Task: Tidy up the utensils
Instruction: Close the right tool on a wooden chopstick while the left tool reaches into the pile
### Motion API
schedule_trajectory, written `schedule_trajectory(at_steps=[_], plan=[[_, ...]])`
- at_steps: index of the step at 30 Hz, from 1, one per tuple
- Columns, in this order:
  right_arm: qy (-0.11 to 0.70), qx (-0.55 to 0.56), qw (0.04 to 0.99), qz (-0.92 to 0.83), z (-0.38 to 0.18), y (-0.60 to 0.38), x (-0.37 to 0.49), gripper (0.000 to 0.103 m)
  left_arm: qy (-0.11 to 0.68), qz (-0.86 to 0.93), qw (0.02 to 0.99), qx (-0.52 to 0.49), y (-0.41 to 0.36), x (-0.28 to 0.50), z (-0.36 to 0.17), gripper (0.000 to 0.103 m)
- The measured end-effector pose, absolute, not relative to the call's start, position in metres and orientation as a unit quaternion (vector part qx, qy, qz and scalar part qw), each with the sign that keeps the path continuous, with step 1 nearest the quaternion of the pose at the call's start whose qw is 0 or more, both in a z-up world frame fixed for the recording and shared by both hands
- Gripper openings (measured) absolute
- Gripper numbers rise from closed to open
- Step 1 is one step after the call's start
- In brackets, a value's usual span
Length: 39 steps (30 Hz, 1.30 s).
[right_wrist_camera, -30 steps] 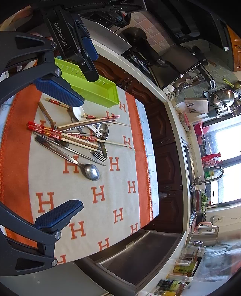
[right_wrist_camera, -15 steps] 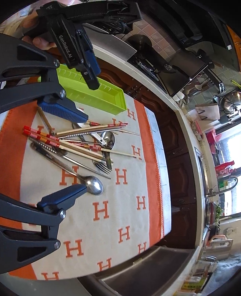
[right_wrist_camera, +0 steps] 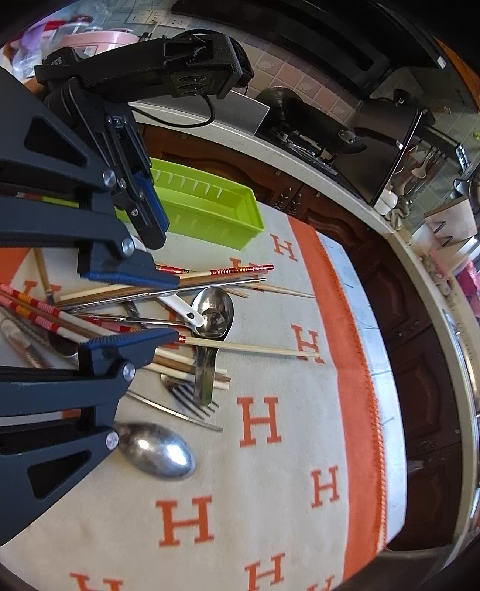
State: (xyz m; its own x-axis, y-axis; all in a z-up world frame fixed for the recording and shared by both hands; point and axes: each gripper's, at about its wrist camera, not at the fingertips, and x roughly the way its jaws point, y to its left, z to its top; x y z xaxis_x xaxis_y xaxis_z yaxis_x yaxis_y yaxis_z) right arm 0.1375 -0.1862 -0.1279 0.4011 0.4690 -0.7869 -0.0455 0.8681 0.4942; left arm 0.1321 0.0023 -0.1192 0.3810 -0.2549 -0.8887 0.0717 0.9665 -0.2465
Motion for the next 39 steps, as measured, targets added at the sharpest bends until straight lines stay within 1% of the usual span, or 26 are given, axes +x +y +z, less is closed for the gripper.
schedule_trajectory(at_steps=[6,13,15,16,17,30,32,37,39], plan=[[0.547,0.206,0.797,0.152,-0.166,-0.172,0.175,0.019,0.56,-0.093,0.817,-0.099,0.003,0.152,-0.138,0.017],[0.57,0.194,0.787,0.134,-0.199,-0.154,0.203,0.019,0.57,-0.101,0.807,-0.113,0.004,0.156,-0.144,0.016],[0.577,0.193,0.783,0.132,-0.206,-0.151,0.206,0.014,0.572,-0.1,0.806,-0.114,0.003,0.157,-0.144,0.016],[0.579,0.193,0.781,0.132,-0.209,-0.148,0.208,0.007,0.572,-0.099,0.806,-0.114,0.003,0.159,-0.145,0.016],[0.577,0.198,0.781,0.134,-0.213,-0.146,0.211,0.007,0.573,-0.098,0.806,-0.113,0.002,0.159,-0.146,0.016],[0.553,0.23,0.787,0.148,-0.21,-0.127,0.204,0.006,0.573,-0.098,0.806,-0.111,-0.009,0.173,-0.154,0.016],[0.553,0.237,0.785,0.15,-0.213,-0.124,0.207,0.006,0.574,-0.103,0.805,-0.11,-0.01,0.174,-0.156,0.011],[0.55,0.251,0.782,0.151,-0.21,-0.142,0.195,0.006,0.574,-0.109,0.803,-0.116,-0.013,0.177,-0.159,0.01],[0.548,0.256,0.782,0.153,-0.207,-0.155,0.186,0.006,0.569,-0.103,0.808,-0.113,-0.013,0.176,-0.157,0.007]])
